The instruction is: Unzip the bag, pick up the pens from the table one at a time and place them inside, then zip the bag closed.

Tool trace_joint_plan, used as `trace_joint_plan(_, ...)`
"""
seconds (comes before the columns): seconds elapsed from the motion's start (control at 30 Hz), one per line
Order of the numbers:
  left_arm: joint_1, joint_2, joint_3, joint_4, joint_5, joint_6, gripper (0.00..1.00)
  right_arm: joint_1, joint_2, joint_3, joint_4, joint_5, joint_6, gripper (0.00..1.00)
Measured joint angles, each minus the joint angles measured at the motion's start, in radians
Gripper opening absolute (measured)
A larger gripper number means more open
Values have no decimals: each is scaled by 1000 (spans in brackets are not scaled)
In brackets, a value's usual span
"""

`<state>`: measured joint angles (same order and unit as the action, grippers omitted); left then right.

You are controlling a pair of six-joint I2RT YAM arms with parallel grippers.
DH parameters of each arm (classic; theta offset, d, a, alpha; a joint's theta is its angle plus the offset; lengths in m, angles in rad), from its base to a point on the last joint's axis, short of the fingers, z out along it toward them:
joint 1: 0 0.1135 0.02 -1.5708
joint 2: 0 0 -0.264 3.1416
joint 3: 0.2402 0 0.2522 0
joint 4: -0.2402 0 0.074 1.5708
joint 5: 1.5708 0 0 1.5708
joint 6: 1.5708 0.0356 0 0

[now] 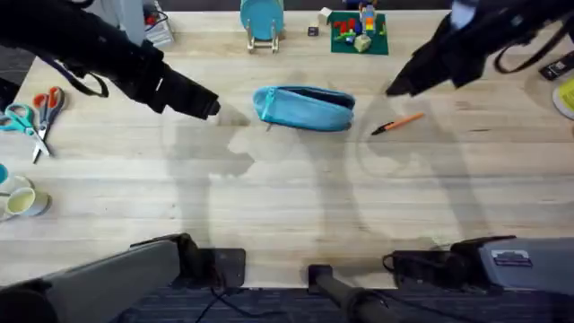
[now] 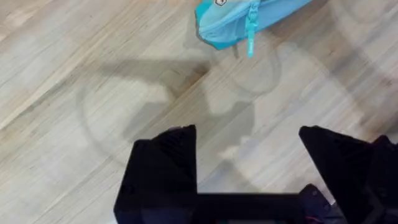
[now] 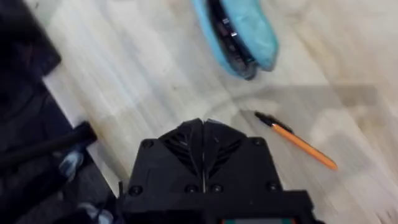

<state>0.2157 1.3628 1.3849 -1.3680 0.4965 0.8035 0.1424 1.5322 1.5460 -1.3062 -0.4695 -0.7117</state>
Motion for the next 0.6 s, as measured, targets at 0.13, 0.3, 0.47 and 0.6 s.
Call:
trace_joint_plan(0.13, 0, 0, 0, 0, 0, 0, 995, -1, 34, -73, 26, -53, -90, 30)
trace_joint_plan(0.3, 0, 0, 0, 1, 0, 0, 995, -2, 81, -121, 90, -107, -136, 30)
trace_joint_plan(0.47, 0, 0, 0, 1, 0, 0, 995, -2, 138, -123, 154, -129, -153, 30)
trace_joint_plan(0.6, 0, 0, 0, 1, 0, 0, 995, -2, 188, -123, 194, -135, -157, 30)
